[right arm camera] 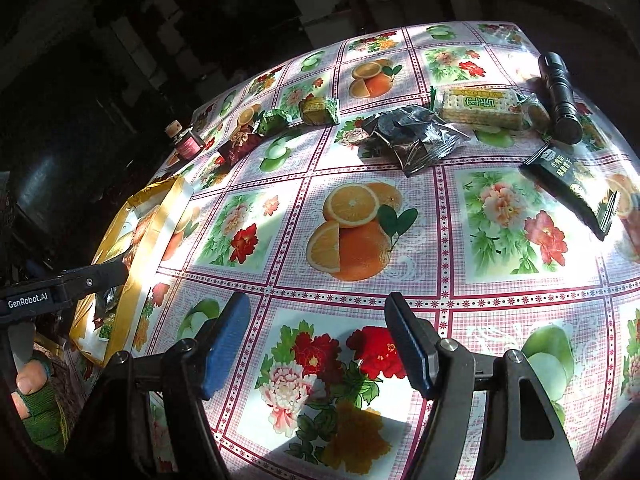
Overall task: Organize snacks
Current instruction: 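Withdraw both tools from the tray toward the remaining snacks, then grasp a brown snack packet with the left tool while the right tool grasps a silver foil bag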
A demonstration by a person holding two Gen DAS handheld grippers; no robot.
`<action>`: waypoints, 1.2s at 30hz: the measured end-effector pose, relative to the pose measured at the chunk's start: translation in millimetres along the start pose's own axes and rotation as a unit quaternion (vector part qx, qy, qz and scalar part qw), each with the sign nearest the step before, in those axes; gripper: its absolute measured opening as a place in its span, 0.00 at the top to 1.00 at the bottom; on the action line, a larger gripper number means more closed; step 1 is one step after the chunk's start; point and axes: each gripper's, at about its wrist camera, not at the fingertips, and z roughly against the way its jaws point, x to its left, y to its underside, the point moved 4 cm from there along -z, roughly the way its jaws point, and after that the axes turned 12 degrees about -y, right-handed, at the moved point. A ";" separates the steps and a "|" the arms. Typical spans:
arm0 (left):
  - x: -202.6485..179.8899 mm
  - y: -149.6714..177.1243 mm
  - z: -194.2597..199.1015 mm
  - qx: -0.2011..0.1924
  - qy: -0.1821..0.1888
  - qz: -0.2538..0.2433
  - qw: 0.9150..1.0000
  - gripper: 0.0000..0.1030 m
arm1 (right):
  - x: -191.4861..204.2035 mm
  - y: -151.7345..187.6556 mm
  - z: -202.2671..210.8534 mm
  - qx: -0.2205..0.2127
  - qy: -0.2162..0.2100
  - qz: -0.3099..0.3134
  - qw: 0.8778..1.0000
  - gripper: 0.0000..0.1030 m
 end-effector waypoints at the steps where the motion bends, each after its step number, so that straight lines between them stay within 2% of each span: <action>1: -2.9 -5.0 -2.1 -0.002 -0.002 -0.005 1.000 0.26 | -2.2 -2.1 -0.9 0.000 0.001 0.001 1.000 0.31; 8: -14.2 -47.1 -20.4 -0.008 -0.022 -0.025 0.999 0.26 | -22.2 -25.7 -7.8 0.001 0.014 0.001 1.000 0.31; 14: -19.8 -90.7 -43.5 -0.003 -0.010 -0.040 0.999 0.26 | -38.5 -64.4 -19.7 0.005 0.038 0.014 0.999 0.31; 21: -35.3 -141.2 -80.3 -0.004 -0.041 -0.105 0.994 0.26 | -55.4 -104.2 -41.4 0.017 0.089 0.042 0.995 0.31; 25: -46.1 -157.9 -107.1 -0.002 -0.074 -0.145 0.987 0.26 | -64.8 -118.8 -55.8 0.027 0.103 0.047 0.993 0.29; 29: -53.1 -166.4 -130.4 0.005 -0.098 -0.165 0.981 0.26 | -70.3 -125.9 -70.7 0.038 0.108 0.050 0.992 0.29; 32: -55.3 -170.2 -143.4 0.014 -0.105 -0.171 0.979 0.26 | -72.6 -127.8 -77.8 0.044 0.104 0.051 0.992 0.29; 36: -54.7 -177.3 -148.4 0.014 -0.090 -0.164 0.982 0.25 | -67.8 -131.3 -74.4 0.035 0.094 0.079 0.992 0.29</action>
